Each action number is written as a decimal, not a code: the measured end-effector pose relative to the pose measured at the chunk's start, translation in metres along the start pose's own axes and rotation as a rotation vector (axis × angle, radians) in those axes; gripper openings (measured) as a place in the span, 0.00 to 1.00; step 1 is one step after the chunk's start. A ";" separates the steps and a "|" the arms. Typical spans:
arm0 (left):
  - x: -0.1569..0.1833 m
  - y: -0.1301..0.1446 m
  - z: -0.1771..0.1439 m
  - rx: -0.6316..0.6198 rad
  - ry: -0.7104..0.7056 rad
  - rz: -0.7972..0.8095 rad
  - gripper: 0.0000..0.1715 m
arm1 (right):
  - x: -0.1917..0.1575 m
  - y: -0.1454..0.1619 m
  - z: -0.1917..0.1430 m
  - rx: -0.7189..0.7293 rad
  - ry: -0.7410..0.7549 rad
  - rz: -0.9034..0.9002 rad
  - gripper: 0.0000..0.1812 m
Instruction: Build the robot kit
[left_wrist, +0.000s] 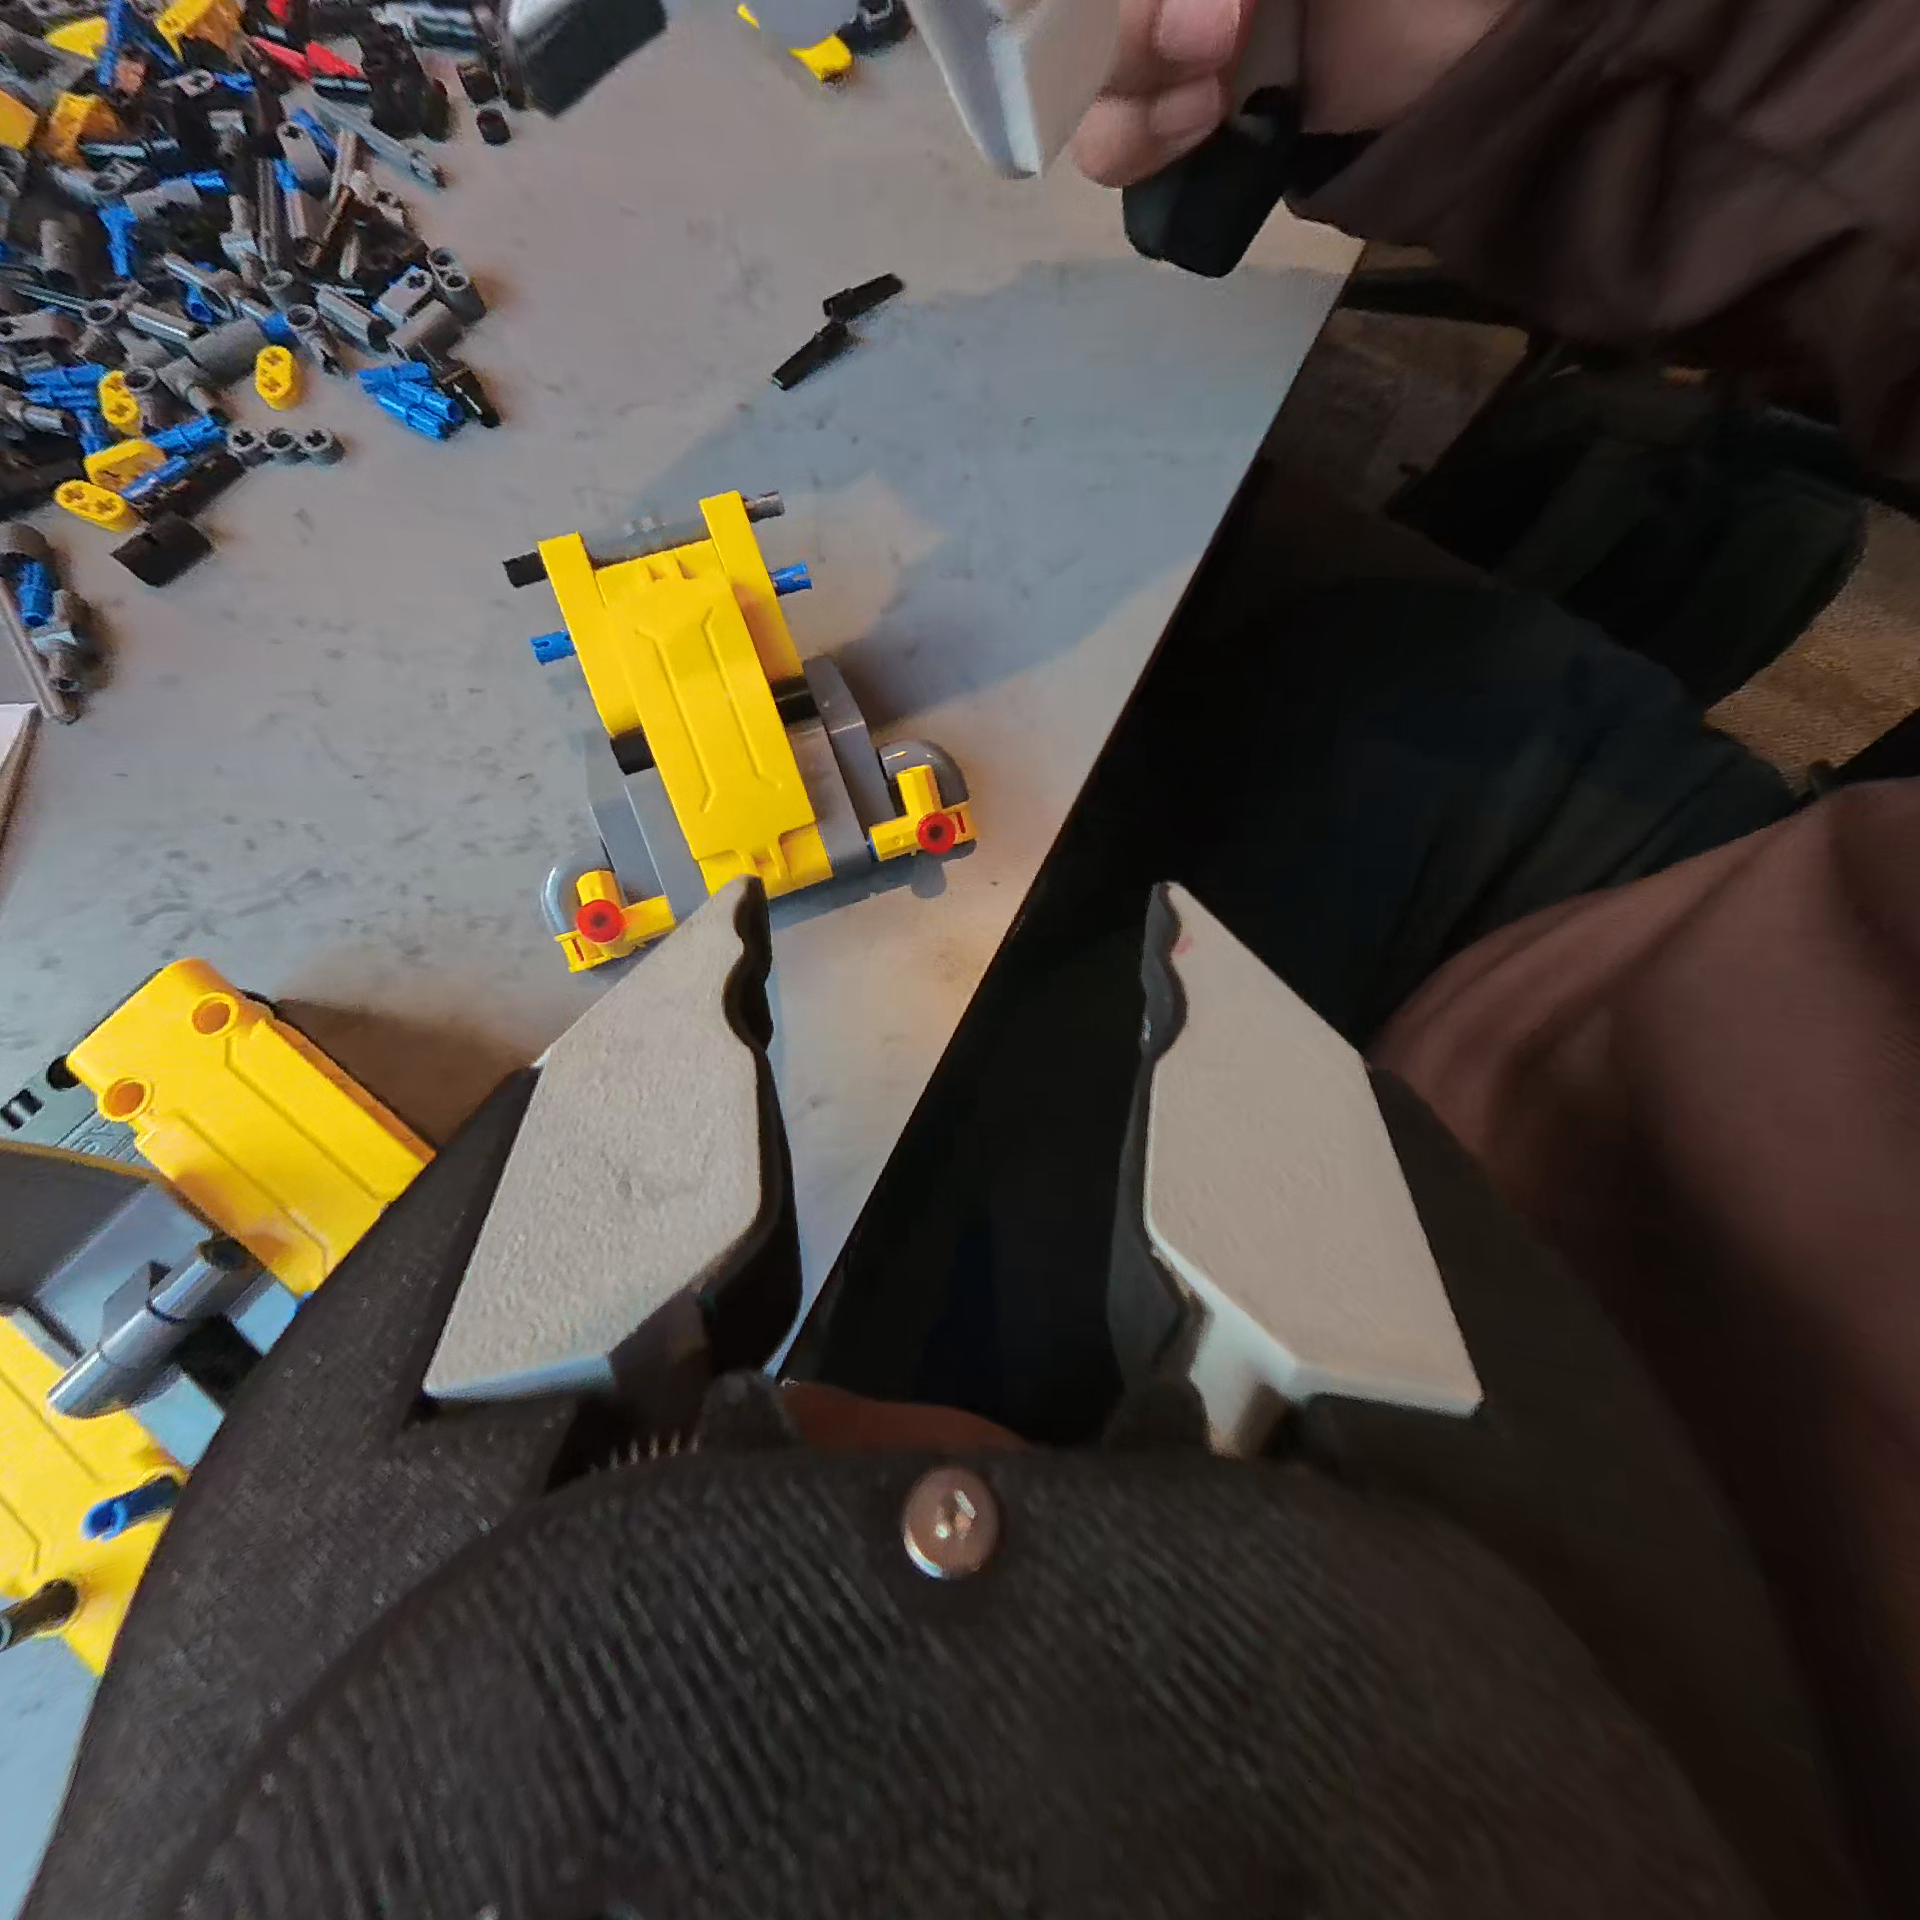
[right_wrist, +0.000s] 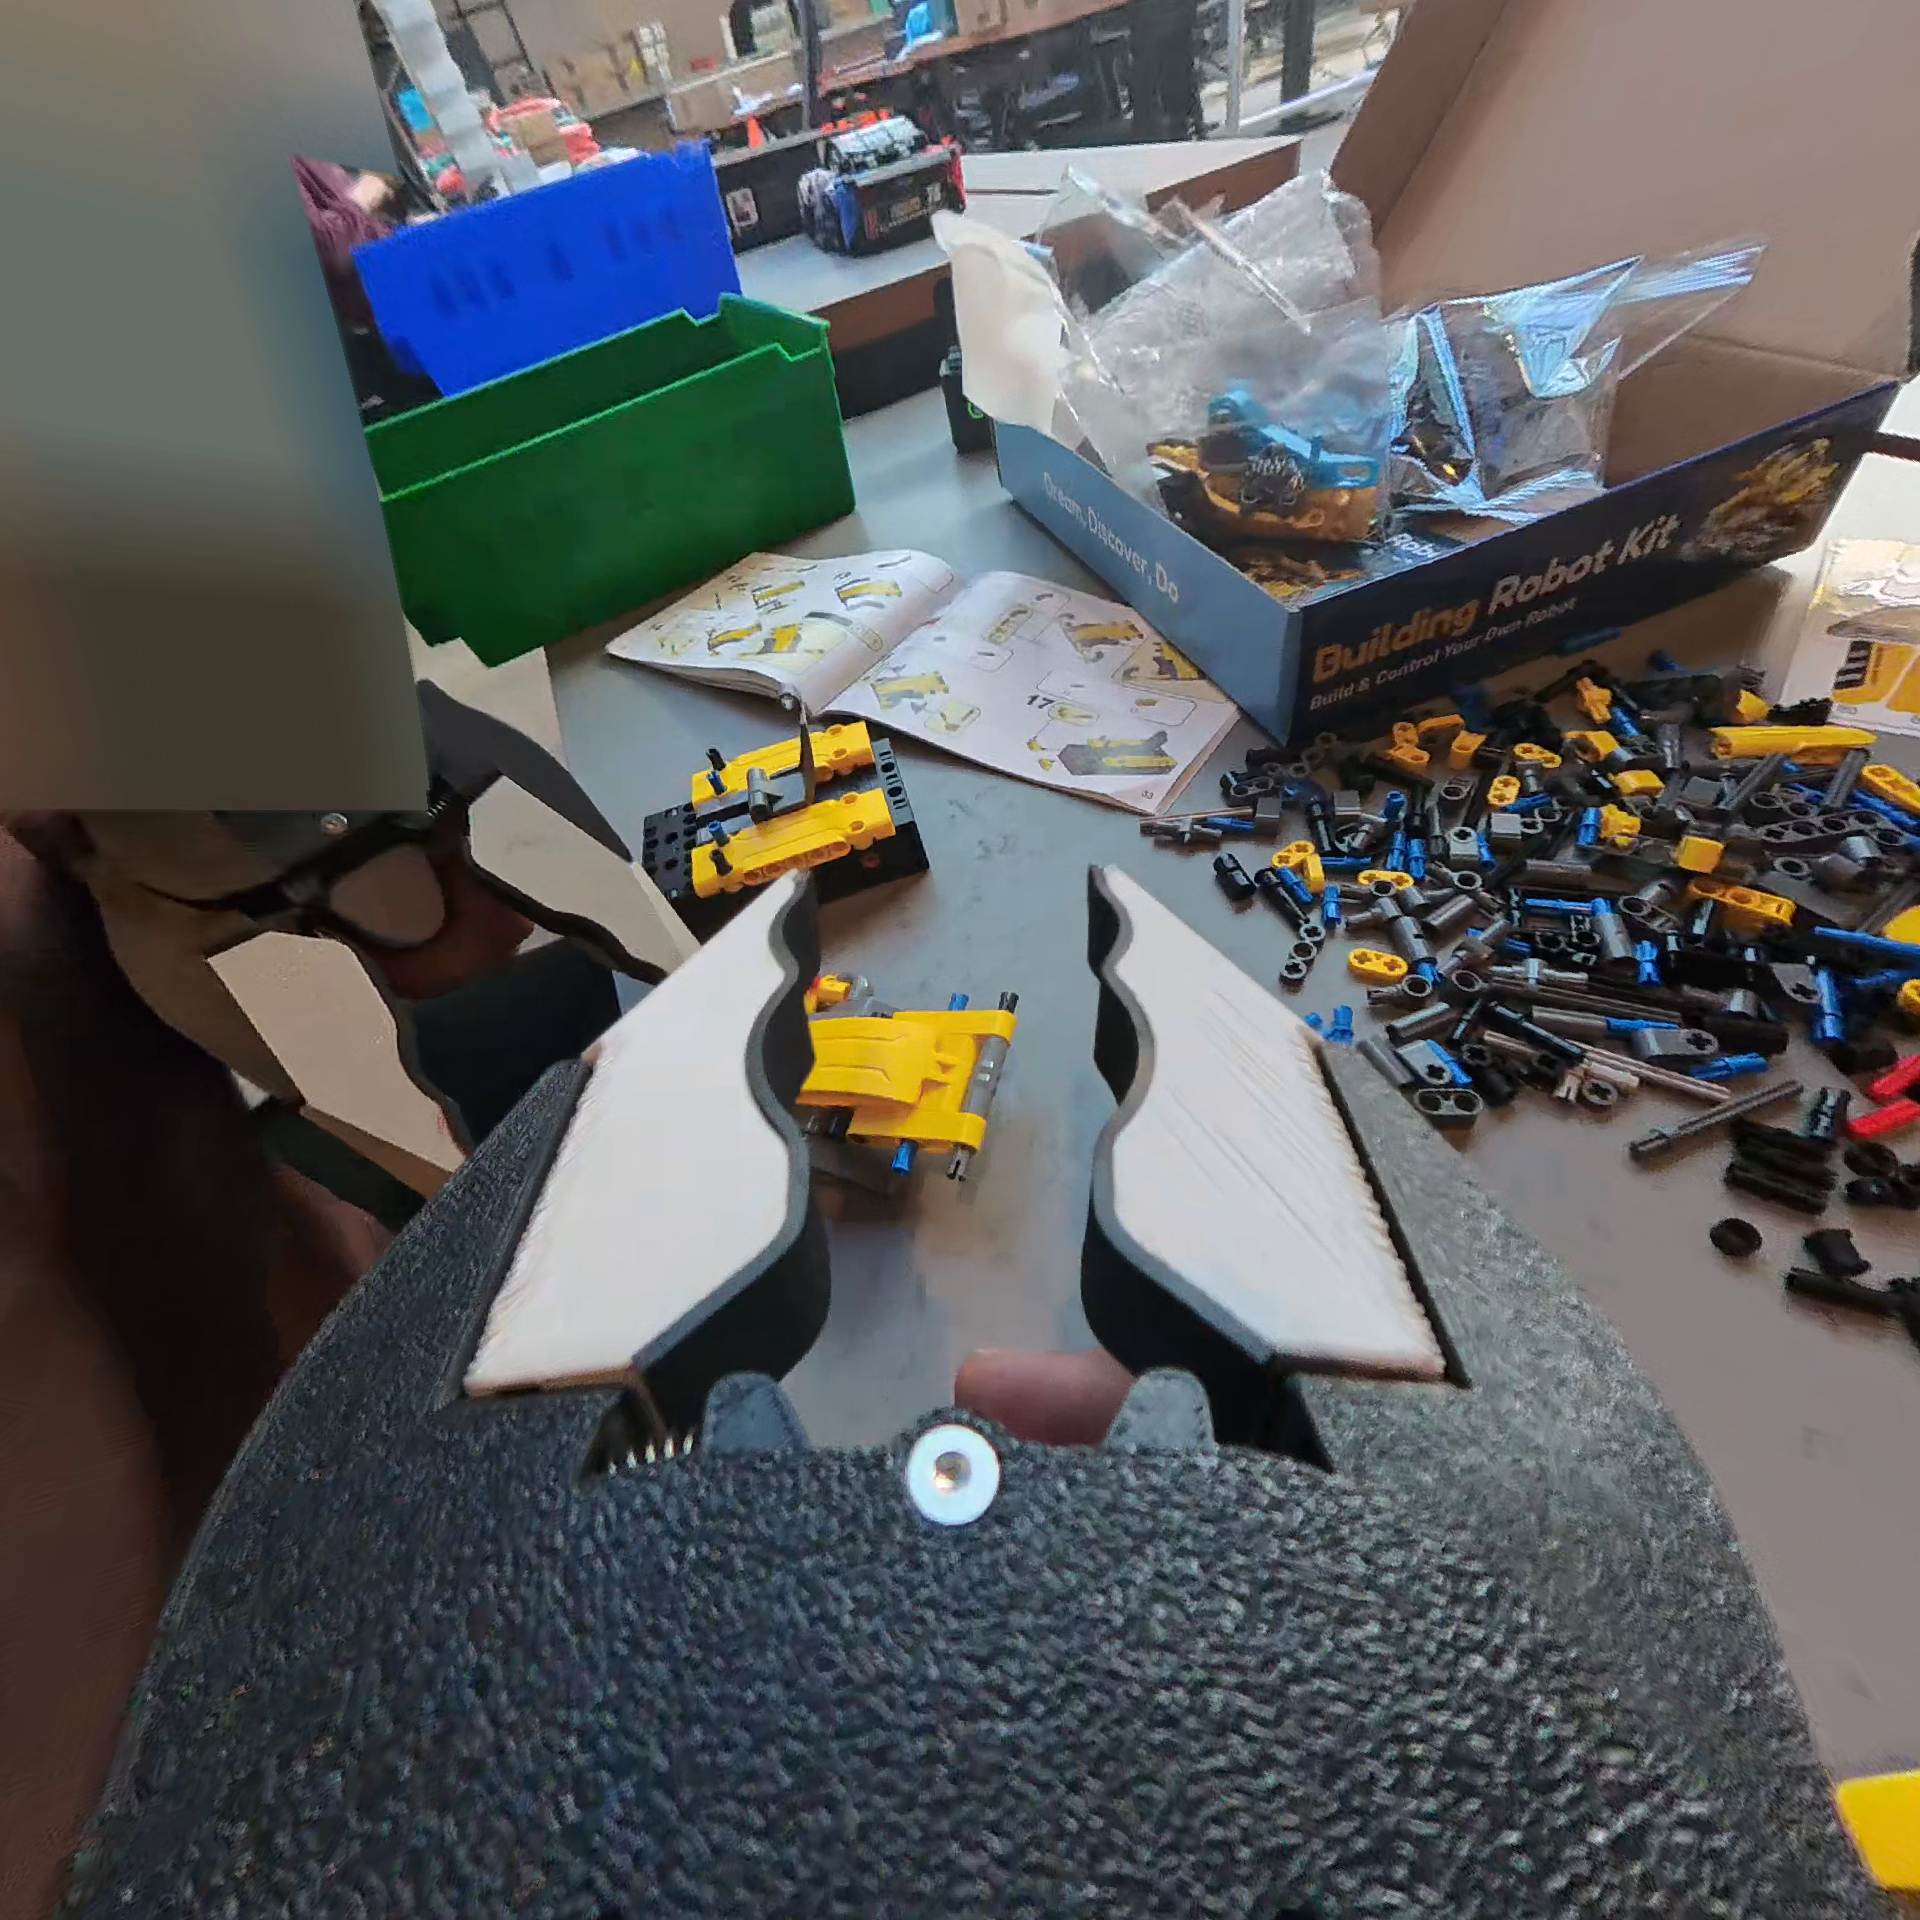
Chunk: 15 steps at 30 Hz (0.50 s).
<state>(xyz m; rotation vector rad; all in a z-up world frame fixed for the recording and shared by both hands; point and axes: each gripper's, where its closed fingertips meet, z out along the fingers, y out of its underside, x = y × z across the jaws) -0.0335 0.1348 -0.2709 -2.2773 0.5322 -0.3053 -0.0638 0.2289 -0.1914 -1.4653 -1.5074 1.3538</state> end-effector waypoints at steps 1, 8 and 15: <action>0.001 0.001 0.001 -0.002 0.000 0.002 0.41 | -0.001 0.003 0.001 -0.014 -0.008 -0.011 0.27; 0.018 0.005 0.005 -0.012 0.028 -0.034 0.41 | -0.003 -0.014 -0.002 0.009 -0.028 -0.054 0.26; 0.025 -0.001 -0.016 0.002 -0.088 0.055 0.42 | -0.019 -0.027 -0.002 -0.016 -0.009 -0.134 0.26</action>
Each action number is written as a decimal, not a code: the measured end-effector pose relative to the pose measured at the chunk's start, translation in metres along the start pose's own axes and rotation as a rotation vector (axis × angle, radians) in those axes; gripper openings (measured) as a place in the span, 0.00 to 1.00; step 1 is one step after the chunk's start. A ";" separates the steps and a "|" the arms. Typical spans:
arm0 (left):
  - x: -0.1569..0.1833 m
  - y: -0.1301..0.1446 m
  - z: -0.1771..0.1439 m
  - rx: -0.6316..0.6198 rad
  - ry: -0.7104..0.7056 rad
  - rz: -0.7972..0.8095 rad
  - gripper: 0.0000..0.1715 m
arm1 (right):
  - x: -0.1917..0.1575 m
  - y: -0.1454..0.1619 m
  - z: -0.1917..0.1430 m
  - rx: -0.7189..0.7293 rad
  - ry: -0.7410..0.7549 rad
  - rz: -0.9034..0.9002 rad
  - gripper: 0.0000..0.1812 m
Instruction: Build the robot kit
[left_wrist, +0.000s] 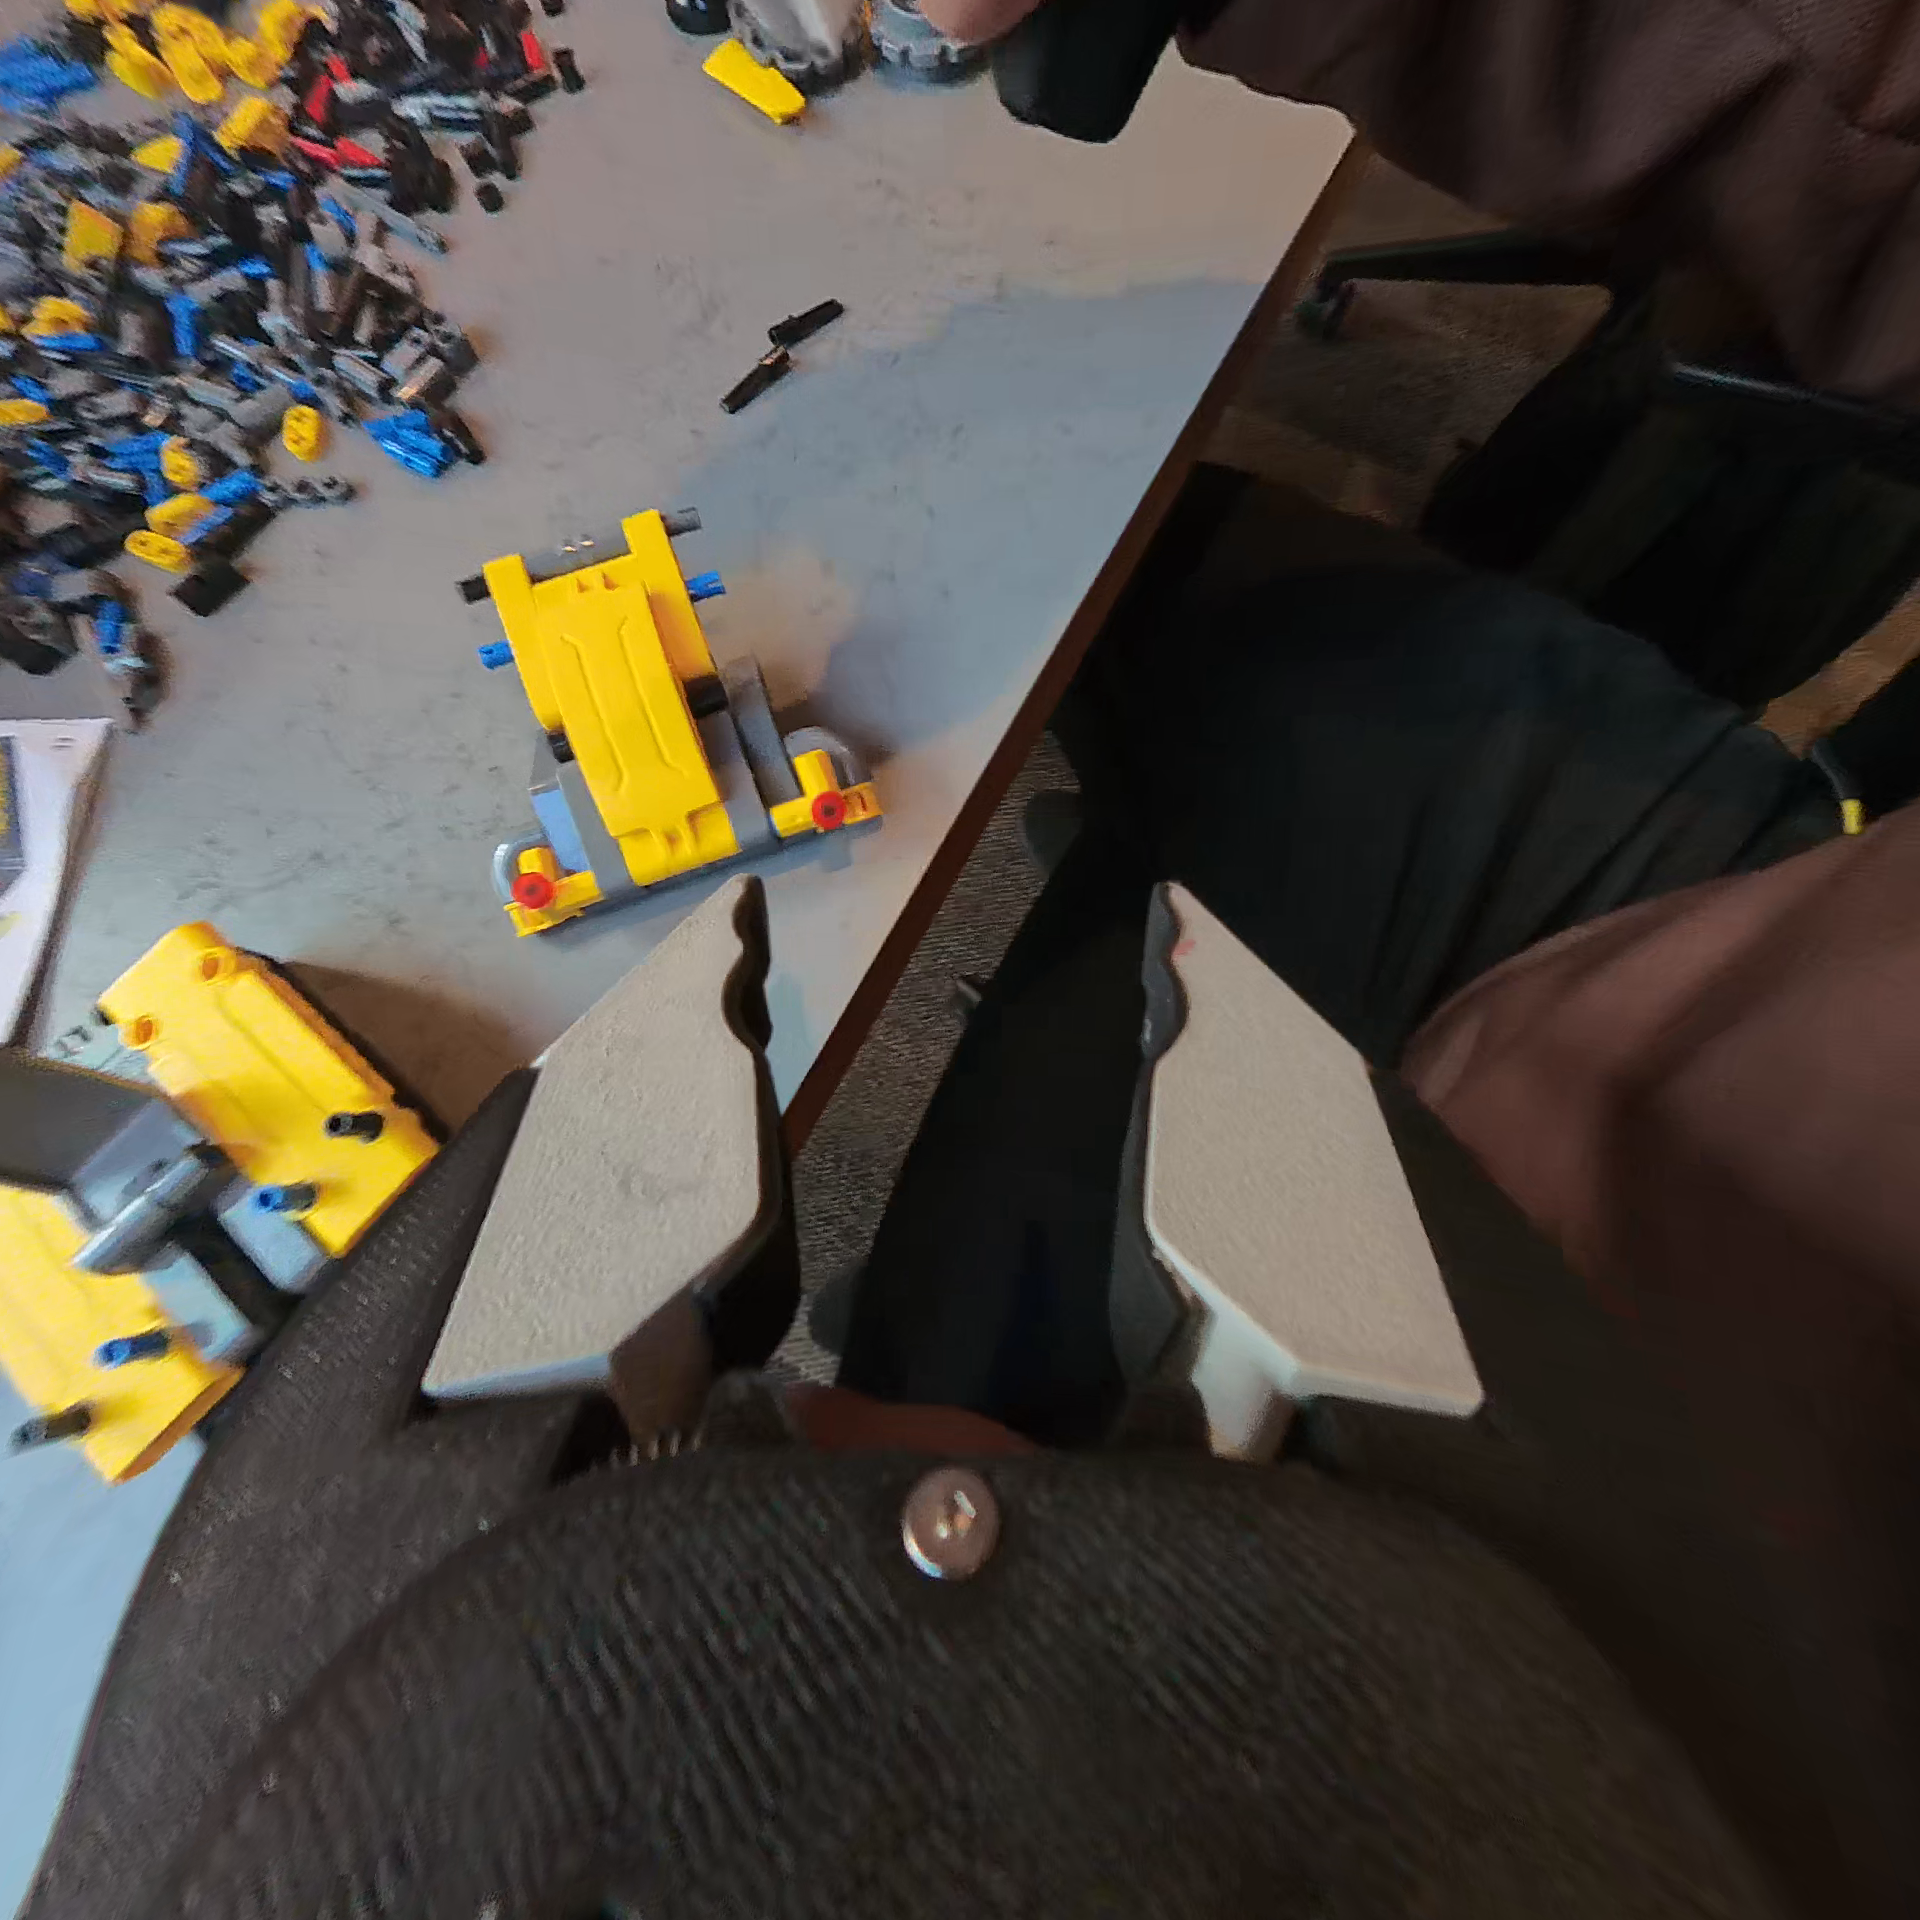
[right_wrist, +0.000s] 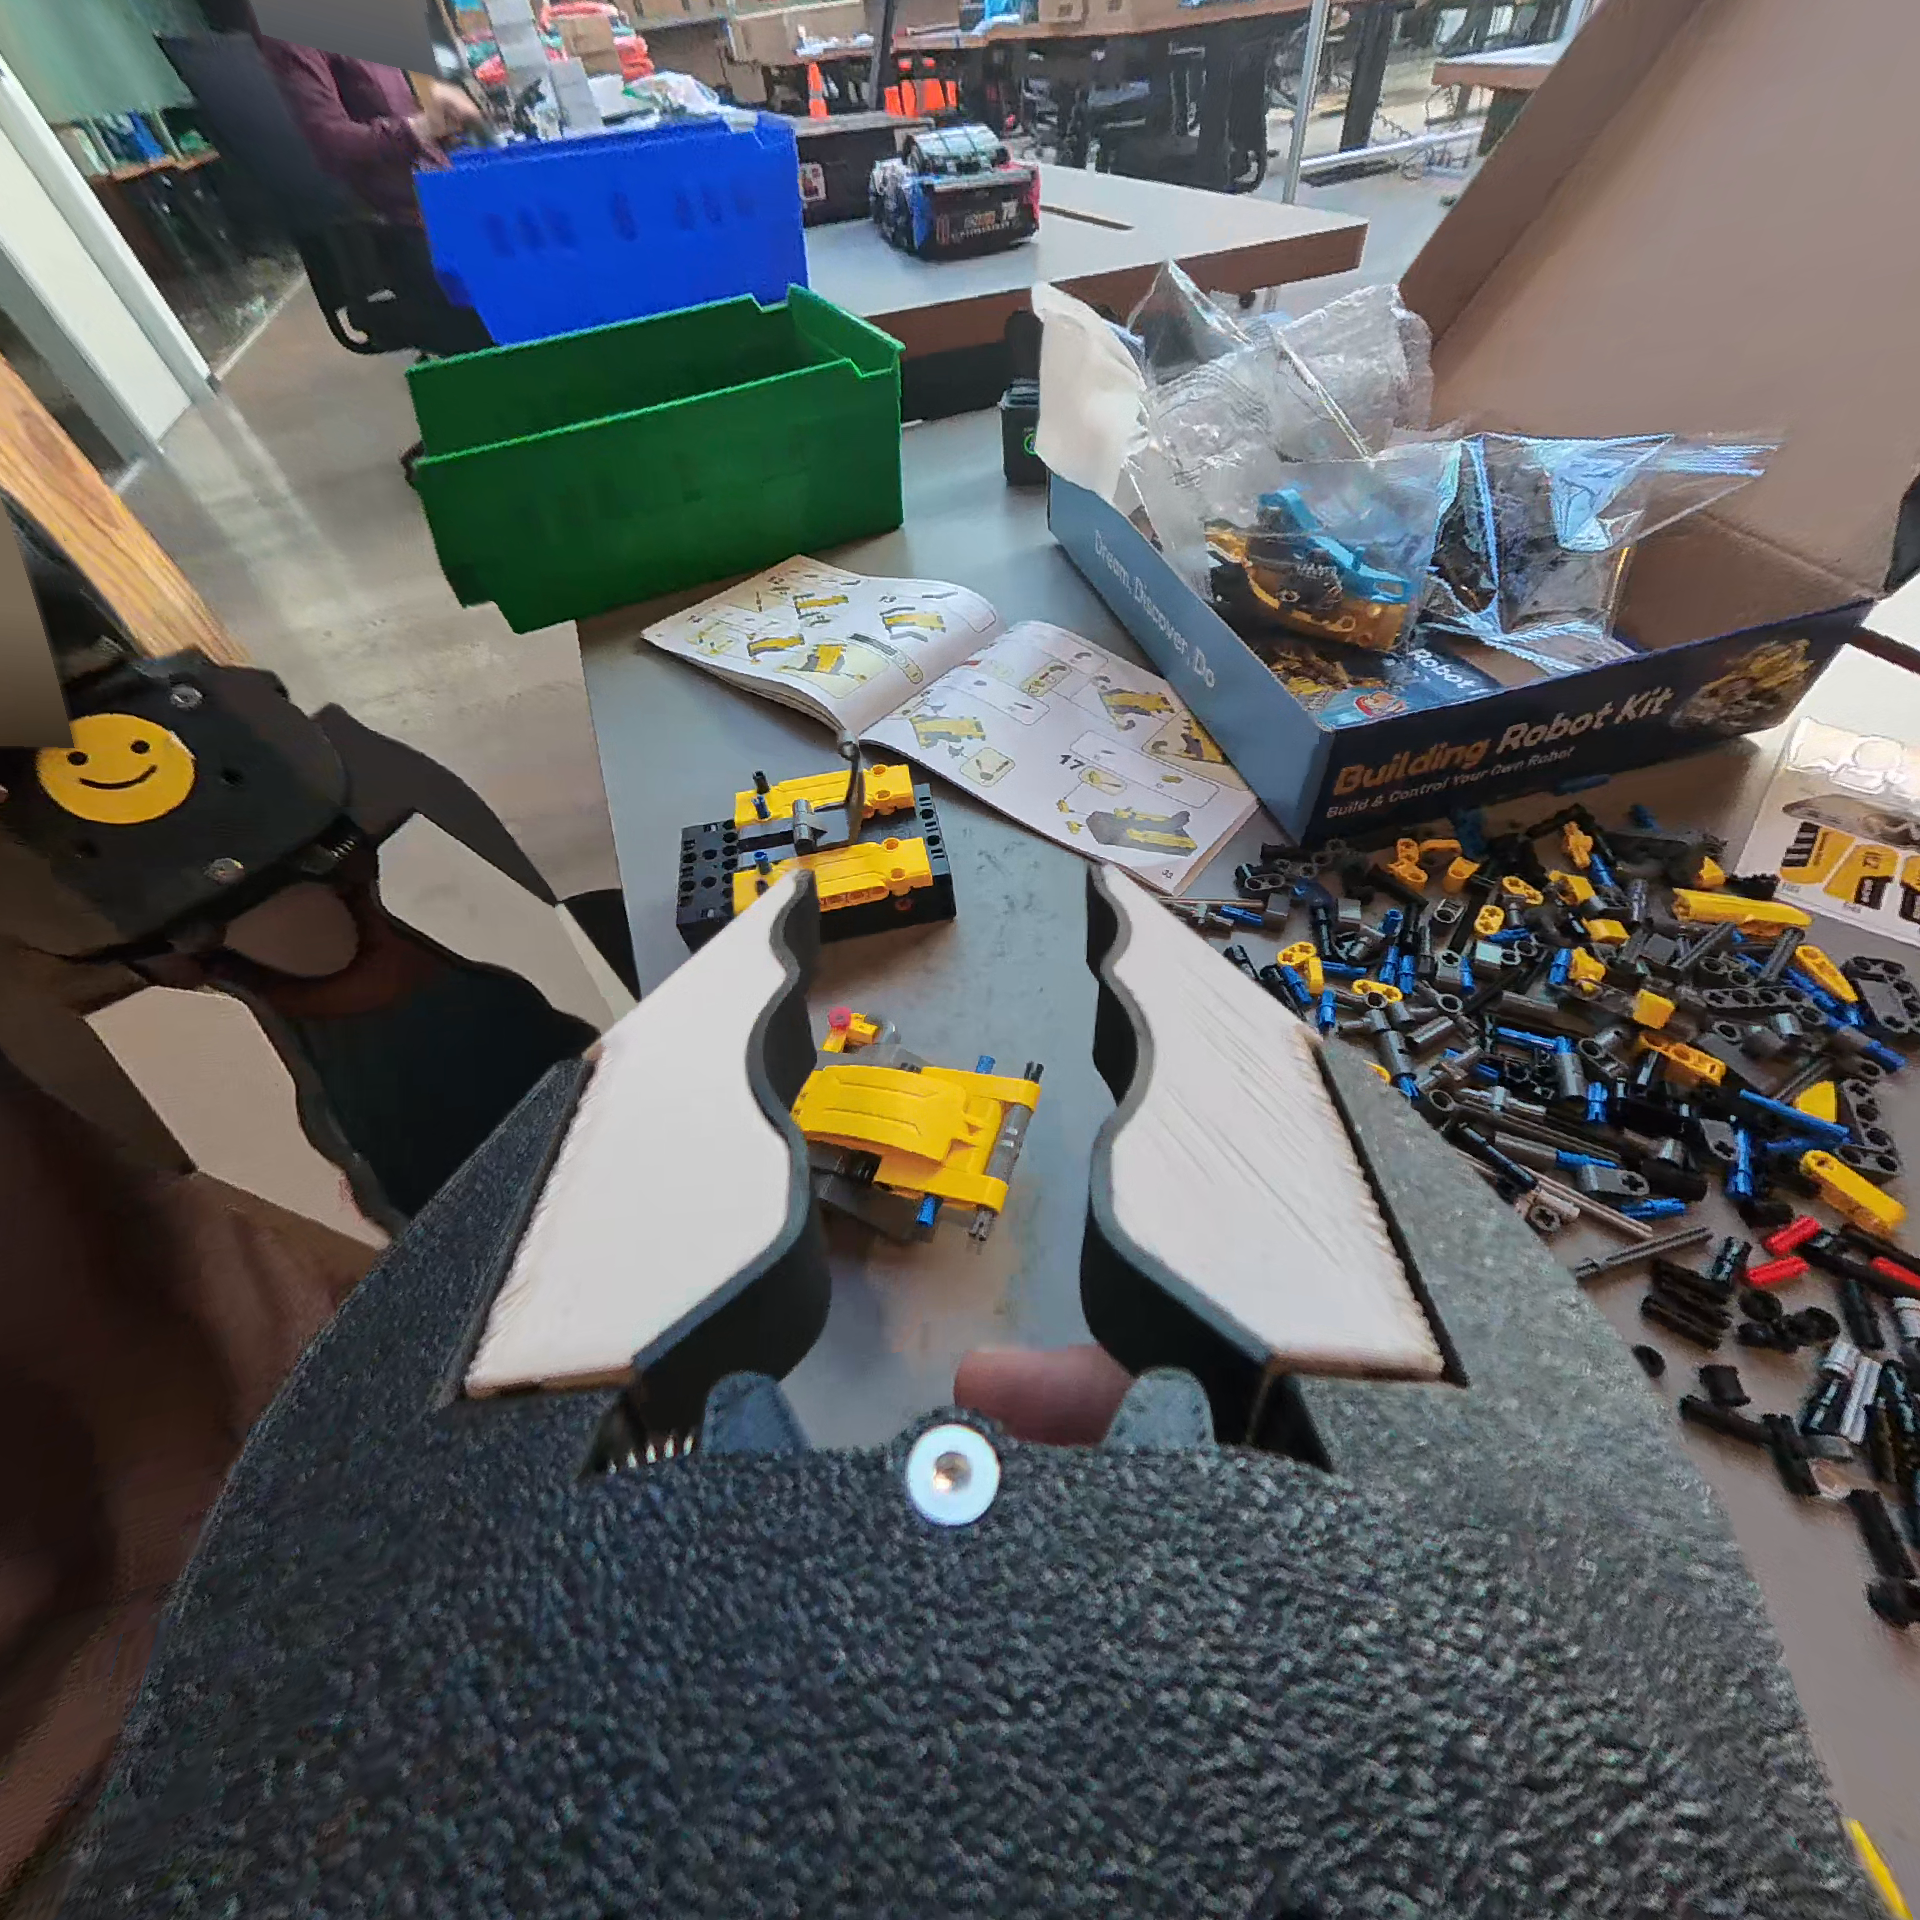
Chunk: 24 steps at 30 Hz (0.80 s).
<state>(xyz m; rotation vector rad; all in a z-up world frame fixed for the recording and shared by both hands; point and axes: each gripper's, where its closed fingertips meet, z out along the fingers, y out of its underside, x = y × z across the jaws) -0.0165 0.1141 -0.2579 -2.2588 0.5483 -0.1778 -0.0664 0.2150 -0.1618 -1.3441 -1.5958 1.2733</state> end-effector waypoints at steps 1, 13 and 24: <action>-0.003 -0.001 -0.004 0.000 -0.018 0.010 0.42 | 0.000 0.001 0.000 -0.014 0.012 -0.007 0.26; 0.027 -0.020 -0.008 0.028 0.019 0.097 0.37 | -0.010 0.009 -0.008 -0.130 0.094 -0.079 0.26; -0.086 0.005 -0.071 -0.017 -0.226 0.008 0.38 | 0.004 0.041 -0.024 -0.289 0.121 -0.004 0.33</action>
